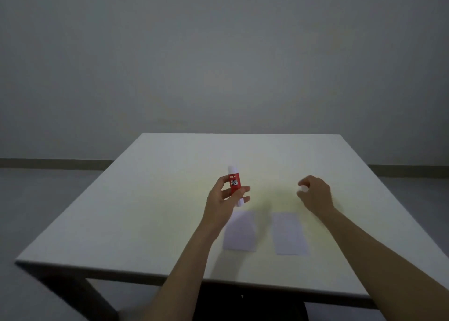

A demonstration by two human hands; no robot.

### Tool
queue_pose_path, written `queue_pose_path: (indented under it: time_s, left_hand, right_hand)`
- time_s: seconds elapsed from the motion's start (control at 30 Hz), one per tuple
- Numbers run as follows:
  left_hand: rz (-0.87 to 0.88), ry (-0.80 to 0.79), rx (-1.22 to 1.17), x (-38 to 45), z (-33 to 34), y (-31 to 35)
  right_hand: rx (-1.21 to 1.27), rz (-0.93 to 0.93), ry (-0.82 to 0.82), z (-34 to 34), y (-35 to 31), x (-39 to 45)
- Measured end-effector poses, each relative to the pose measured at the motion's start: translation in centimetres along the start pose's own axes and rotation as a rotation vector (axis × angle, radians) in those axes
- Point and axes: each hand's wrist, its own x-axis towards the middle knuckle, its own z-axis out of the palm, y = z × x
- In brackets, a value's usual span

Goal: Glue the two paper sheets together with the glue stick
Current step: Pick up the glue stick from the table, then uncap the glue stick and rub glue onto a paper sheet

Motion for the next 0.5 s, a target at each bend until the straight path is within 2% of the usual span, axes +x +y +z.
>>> queue_pose_path:
  time_s: [0.13, 0.27, 0.33, 0.37, 0.4, 0.43, 0.5]
  left_hand:
    - [-0.027, 0.054, -0.132, -1.1, 0.3, -0.5]
    - [-0.084, 0.151, -0.09, -1.2, 0.3, -0.8]
    - [-0.119, 0.238, -0.095, -1.1, 0.3, -0.8]
    - [-0.126, 0.28, -0.133, -1.0, 0.3, -0.6]
    - [-0.125, 0.315, -0.187, -0.9, 0.5, -0.4]
    - [-0.122, 0.344, -0.242, -0.7, 0.8, 0.0]
    - [-0.121, 0.389, -0.346, -0.5, 1.7, 0.9]
  right_hand:
    - [-0.076, -0.002, -0.01, 0.6, 1.2, -0.5]
    - [-0.284, -0.052, -0.128, 0.3, 1.0, -0.9]
    - [-0.453, -0.159, -0.049, -0.2, -0.2, -1.7]
    - [-0.415, -0.253, 0.014, -0.1, -1.1, -2.4]
    - [-0.268, -0.335, 0.033, 0.1, -2.4, -3.5]
    - [-0.024, -0.362, -0.018, 0.6, -3.9, -4.8]
    - [0.416, -0.261, -0.265, 1.4, -7.0, -7.3]
